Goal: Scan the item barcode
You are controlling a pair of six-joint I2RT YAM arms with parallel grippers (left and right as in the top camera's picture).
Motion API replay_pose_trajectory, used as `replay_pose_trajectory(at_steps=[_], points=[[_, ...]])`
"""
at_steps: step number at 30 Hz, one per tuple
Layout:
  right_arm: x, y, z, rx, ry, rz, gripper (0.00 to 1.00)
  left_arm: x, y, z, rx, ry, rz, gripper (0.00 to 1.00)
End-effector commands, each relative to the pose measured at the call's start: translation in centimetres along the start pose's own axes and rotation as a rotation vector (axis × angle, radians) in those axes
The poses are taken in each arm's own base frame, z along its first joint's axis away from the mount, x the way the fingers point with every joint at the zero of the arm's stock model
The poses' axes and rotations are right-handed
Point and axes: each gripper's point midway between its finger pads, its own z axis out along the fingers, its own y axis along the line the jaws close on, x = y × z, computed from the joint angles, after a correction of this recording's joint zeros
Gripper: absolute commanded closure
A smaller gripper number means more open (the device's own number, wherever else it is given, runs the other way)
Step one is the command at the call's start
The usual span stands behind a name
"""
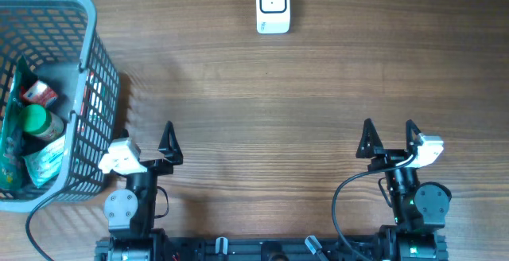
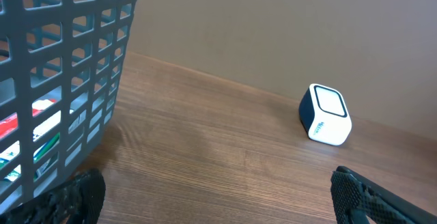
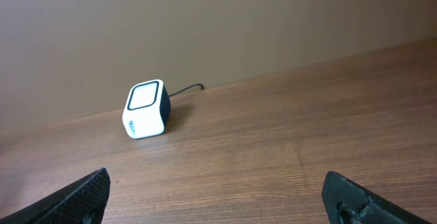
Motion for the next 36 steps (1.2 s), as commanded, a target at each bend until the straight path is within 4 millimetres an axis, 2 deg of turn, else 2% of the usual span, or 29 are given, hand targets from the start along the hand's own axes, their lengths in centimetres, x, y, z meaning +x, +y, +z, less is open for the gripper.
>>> replay_pose_trajectory(at_steps=[1,3,6,9,12,16,20,24,26,29,32,36], points=[[0.0,-0.3,0.0,0.018,-0.004,0.006,0.0,-0.2,0.6,0.0,-0.03,-0.015,0.016,0.0],[-0.1,-0.3,0.0,0.018,-0.005,0.006,0.0,-0.3,0.4,0.0,-0.022,-0.019,0.011,0.0],[-0.1,-0.3,0.0,0.018,-0.005,0.006,0.0,0.0,-2.4,-0.2,0.143,0.007,0.008,0.0],[-0.1,-0.3,0.0,0.018,-0.005,0.006,0.0,0.7,-4.1,-0.5,0.243,0.045,0.009,0.0],[-0.1,-0.3,0.0,0.018,-0.005,0.006,0.0,0.3,-5.9,-1.2,0.341,0.055,0.014,0.0],[0.0,-0.3,0.0,0.018,-0.004,0.007,0.0,-2.4,-7.6,-2.5,0.399,0.043,0.029,0.0],[-0.1,-0.3,0.0,0.018,-0.005,0.006,0.0,-6.6,-9.1,-4.3,0.413,0.033,0.034,0.0],[-0.1,-0.3,0.0,0.018,-0.005,0.006,0.0,-10.7,-10.1,-5.0,0.349,0.193,-0.026,0.0],[0.0,-0.3,0.0,0.018,-0.004,0.006,0.0,-11.3,-10.9,-5.3,0.35,0.302,-0.052,0.0],[0.0,-0.3,0.0,0.018,-0.004,0.006,0.0,-11.4,-11.5,-5.1,0.377,0.333,-0.072,0.0],[-0.1,-0.3,0.0,0.018,-0.005,0.007,0.0,-12.5,-11.3,-5.0,0.347,0.319,-0.1,0.0],[-0.1,-0.3,0.0,0.018,-0.005,0.006,0.0,-17.2,-8.5,-3.3,0.075,0.304,-0.168,0.0]])
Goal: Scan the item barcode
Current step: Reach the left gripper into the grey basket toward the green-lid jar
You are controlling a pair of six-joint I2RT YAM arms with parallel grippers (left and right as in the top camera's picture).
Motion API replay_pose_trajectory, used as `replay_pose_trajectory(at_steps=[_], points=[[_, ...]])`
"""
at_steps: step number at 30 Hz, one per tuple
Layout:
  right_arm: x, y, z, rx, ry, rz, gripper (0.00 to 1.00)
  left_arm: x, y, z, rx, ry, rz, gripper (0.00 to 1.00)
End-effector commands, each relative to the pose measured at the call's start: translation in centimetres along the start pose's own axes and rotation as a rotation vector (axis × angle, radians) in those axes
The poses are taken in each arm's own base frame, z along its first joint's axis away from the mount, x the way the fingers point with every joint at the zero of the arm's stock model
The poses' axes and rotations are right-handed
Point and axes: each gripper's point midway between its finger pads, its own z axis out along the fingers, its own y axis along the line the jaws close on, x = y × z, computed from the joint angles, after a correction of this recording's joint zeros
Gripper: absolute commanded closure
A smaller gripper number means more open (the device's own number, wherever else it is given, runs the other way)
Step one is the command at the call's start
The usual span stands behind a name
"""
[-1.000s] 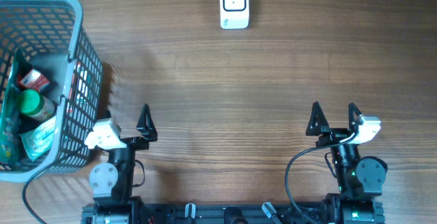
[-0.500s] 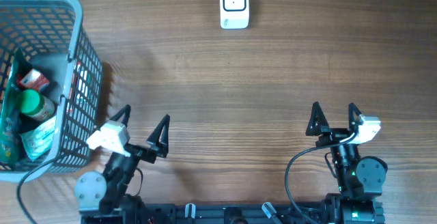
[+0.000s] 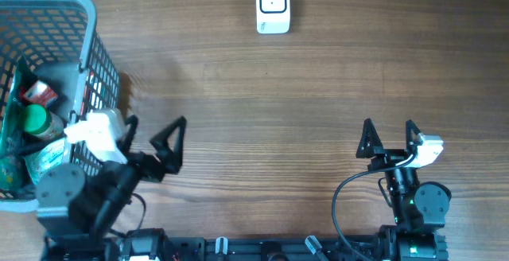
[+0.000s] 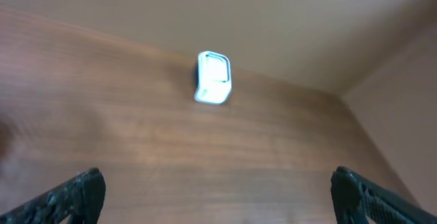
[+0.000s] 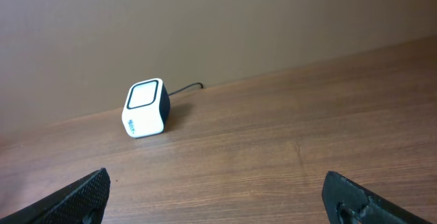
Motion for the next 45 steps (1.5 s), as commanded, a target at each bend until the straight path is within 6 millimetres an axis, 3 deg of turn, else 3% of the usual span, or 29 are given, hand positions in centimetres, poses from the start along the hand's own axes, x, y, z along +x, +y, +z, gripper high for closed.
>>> replay_pose_trajectory(at_steps=[1,3,7,10,13,16,19,25,29,35,40,45], points=[[-0.2,-0.3,0.0,0.016,-0.009,0.006,0.0,-5.8,2.1,-1.1,-0.232,-0.08,-0.095,0.0],[-0.2,-0.3,0.0,0.016,-0.01,0.006,0.0,-10.1,3.2,-2.0,-0.388,-0.119,-0.097,0.0],[-0.2,-0.3,0.0,0.016,-0.01,0.006,0.0,-16.6,6.0,-3.3,-0.645,-0.223,-0.183,0.0],[-0.2,-0.3,0.0,0.016,-0.01,0.006,0.0,-19.2,9.8,-3.5,-0.801,-0.266,-0.296,0.0],[-0.2,-0.3,0.0,0.016,-0.009,0.006,0.0,-17.1,16.7,-4.1,-1.006,-0.235,-0.526,0.0],[-0.2,-0.3,0.0,0.016,-0.009,0.006,0.0,-13.3,23.3,-4.2,-1.115,-0.094,-0.752,0.01],[-0.2,-0.3,0.0,0.016,-0.01,0.006,0.0,-10.8,26.9,-3.0,-1.155,0.016,-0.85,0.01],[-0.2,-0.3,0.0,0.016,-0.01,0.006,0.0,-4.8,32.0,0.7,-1.228,0.233,-0.925,0.0],[-0.2,-0.3,0.0,0.016,-0.009,0.006,0.0,-1.5,34.2,2.2,-1.249,0.302,-0.948,0.0],[-0.2,-0.3,0.0,0.016,-0.009,0.005,0.01,0.9,35.8,1.8,-1.321,0.313,-0.922,0.0],[-0.2,-0.3,0.0,0.016,-0.01,0.006,0.0,0.8,36.5,2.3,-1.313,0.28,-0.912,0.0],[-0.2,-0.3,0.0,0.016,-0.009,0.006,0.0,0.5,38.0,1.3,-1.34,0.235,-0.925,0.0]])
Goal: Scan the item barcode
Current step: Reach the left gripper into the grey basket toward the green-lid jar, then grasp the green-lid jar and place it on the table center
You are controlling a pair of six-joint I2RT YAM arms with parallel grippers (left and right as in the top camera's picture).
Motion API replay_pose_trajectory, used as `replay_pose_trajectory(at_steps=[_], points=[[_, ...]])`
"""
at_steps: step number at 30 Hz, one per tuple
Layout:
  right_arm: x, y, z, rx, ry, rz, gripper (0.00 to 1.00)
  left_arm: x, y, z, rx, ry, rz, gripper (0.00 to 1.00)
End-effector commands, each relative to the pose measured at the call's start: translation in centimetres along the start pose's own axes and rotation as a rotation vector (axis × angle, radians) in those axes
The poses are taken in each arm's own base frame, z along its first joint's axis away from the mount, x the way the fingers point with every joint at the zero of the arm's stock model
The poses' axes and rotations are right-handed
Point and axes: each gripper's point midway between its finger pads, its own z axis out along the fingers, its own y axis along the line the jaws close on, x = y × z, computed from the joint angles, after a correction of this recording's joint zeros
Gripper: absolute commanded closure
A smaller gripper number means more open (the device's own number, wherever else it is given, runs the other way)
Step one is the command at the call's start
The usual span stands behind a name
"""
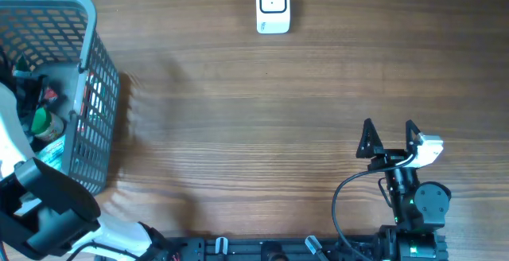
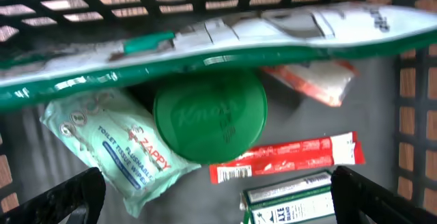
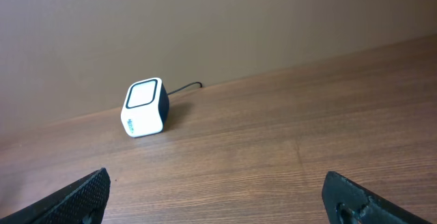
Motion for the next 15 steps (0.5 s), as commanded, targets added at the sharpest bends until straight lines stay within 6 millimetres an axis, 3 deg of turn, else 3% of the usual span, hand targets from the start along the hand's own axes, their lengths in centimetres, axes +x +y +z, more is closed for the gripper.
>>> replay_pose_trajectory(at_steps=[1,5,12,15], points=[[-0.2,-0.2,0.0,0.013,-0.011,0.005,0.0,-1.1,1.6,1.0,-0.04,-0.013,-0.051,0.0],[-0.2,-0.2,0.0,0.013,-0.012,0.005,0.0,-1.4,2.5,2.9,-0.075,0.015,-0.07,0.0],[-0.2,-0.2,0.0,0.013,-0.011,0.005,0.0,-0.5,2.3,7.8,-0.129,0.075,-0.054,0.0],[-0.2,-0.2,0.0,0.013,-0.012,0.006,0.0,-0.4,1.9,8.7,-0.13,0.077,-0.049,0.0]])
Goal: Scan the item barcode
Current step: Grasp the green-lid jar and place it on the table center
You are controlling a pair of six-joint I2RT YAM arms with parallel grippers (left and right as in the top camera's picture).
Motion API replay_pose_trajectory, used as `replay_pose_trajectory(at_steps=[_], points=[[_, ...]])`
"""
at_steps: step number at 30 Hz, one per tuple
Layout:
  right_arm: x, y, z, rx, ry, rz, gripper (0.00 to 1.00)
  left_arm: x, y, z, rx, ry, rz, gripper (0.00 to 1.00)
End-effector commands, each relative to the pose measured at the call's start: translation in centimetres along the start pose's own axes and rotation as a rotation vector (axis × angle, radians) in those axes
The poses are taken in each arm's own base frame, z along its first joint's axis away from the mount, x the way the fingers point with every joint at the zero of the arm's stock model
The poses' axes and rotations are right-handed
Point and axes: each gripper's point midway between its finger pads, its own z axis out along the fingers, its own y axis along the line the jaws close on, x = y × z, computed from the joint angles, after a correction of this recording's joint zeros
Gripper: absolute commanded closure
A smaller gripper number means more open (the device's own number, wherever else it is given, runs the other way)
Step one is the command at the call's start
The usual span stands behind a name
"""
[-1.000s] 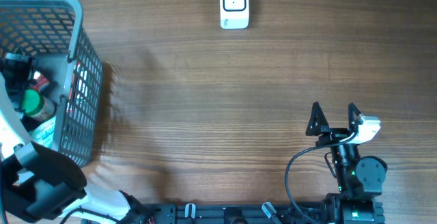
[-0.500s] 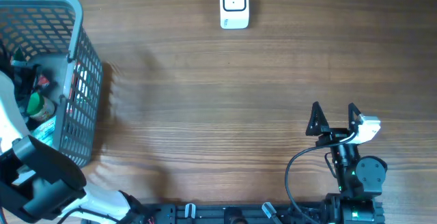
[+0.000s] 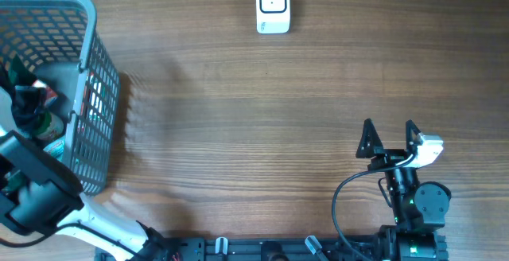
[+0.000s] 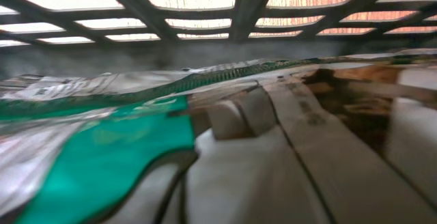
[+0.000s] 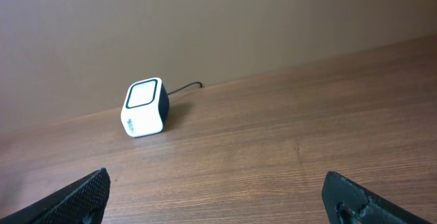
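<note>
The white barcode scanner (image 3: 273, 6) stands at the table's far edge, screen up; the right wrist view shows the scanner (image 5: 145, 108) with its cable. The grocery items lie in the grey basket (image 3: 83, 22) at the left. My left gripper (image 3: 24, 94) is down inside the basket among them. Its wrist view is a blurred close-up of a green-and-white packet (image 4: 102, 149) and a pale packet (image 4: 287, 169), with the fingers hidden. My right gripper (image 3: 390, 138) rests open near the front edge, nothing between its fingers (image 5: 92, 193).
The basket's grid wall (image 4: 246, 5) rises close behind the packets. A green-lidded jar (image 3: 38, 122) and a red-and-white packet (image 3: 50, 95) show beside the left arm. Bare wooden table (image 3: 262, 118) lies between basket, scanner and right arm.
My left gripper has dropped lower into the basket: the wrist view went from the jar lid and packets seen from above to packets right against the lens. The right arm has not moved.
Both grippers first rested open at the front edge. Then my left arm was raised and swung toward the basket. Later it hung open over the basket's items, and now it is down among them. The right arm and scanner stayed put throughout.
</note>
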Motion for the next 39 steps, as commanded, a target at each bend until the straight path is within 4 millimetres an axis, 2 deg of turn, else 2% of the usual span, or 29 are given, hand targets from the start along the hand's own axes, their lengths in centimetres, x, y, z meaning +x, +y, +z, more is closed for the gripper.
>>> replay_pose_trajectory(at_steps=[1,3,5,8,10,12,14,15,16,18,20,22,23,26,27,30,32,34,36,39], points=[[-0.2,-0.2,0.0,0.013,-0.012,0.006,0.0,0.6,0.1,1.6,-0.026,0.021,-0.001,0.06],[-0.2,-0.2,0.0,0.013,-0.012,0.005,0.0,0.6,0.1,1.8,-0.028,0.023,0.0,0.28],[-0.2,-0.2,0.0,0.013,-0.011,0.006,0.0,0.7,0.1,1.8,-0.031,0.027,0.001,0.44],[-0.2,-0.2,0.0,0.013,-0.011,0.006,0.0,1.5,0.0,1.7,-0.018,0.067,0.004,0.5],[-0.2,-0.2,0.0,0.013,-0.012,0.006,0.0,1.7,0.1,1.5,-0.018,0.077,0.005,0.5],[-0.2,-0.2,0.0,0.013,-0.011,0.006,0.0,1.4,0.0,0.2,0.002,0.069,0.002,0.49],[-0.2,-0.2,0.0,0.013,-0.011,0.005,0.0,0.1,-0.8,-3.7,0.076,0.031,-0.01,0.47],[-0.2,-0.2,0.0,0.013,-0.011,0.006,0.0,-0.6,-1.5,-6.9,0.148,0.005,0.0,0.46],[-0.2,-0.2,0.0,0.013,-0.012,0.006,0.0,-0.9,-1.9,-8.9,0.194,-0.008,0.002,0.46],[-0.2,-0.2,0.0,0.013,-0.012,0.006,0.0,-1.3,-2.2,-14.8,0.321,-0.053,-0.005,0.45],[-0.2,-0.2,0.0,0.013,-0.012,0.005,0.0,-1.2,-1.2,-21.4,0.456,-0.139,-0.012,0.43],[-0.2,-0.2,0.0,0.013,-0.011,0.005,0.0,-0.4,0.3,-26.3,0.56,-0.216,-0.015,0.42],[-0.2,-0.2,0.0,0.013,-0.012,0.006,0.0,0.9,1.2,-30.0,0.664,-0.247,-0.003,0.43],[-0.2,-0.2,0.0,0.013,-0.011,0.005,0.0,5.3,2.2,-36.7,0.892,-0.266,0.078,0.43],[-0.2,-0.2,0.0,0.013,-0.011,0.005,0.0,6.7,2.3,-38.1,0.94,-0.267,0.113,0.43],[-0.2,-0.2,0.0,0.013,-0.011,0.005,0.0,11.1,1.7,-40.6,1.037,-0.226,0.242,0.43],[-0.2,-0.2,0.0,0.013,-0.011,0.005,0.0,15.0,0.3,-41.3,1.086,-0.144,0.368,0.43],[-0.2,-0.2,0.0,0.013,-0.011,0.005,0.0,19.0,-1.9,-41.0,1.089,-0.047,0.494,0.43],[-0.2,-0.2,0.0,0.013,-0.011,0.005,0.0,22.8,-4.2,-39.7,1.043,0.018,0.611,0.44],[-0.2,-0.2,0.0,0.013,-0.012,0.005,0.0,29.4,-8.4,-35.7,0.897,0.092,0.746,0.43]])
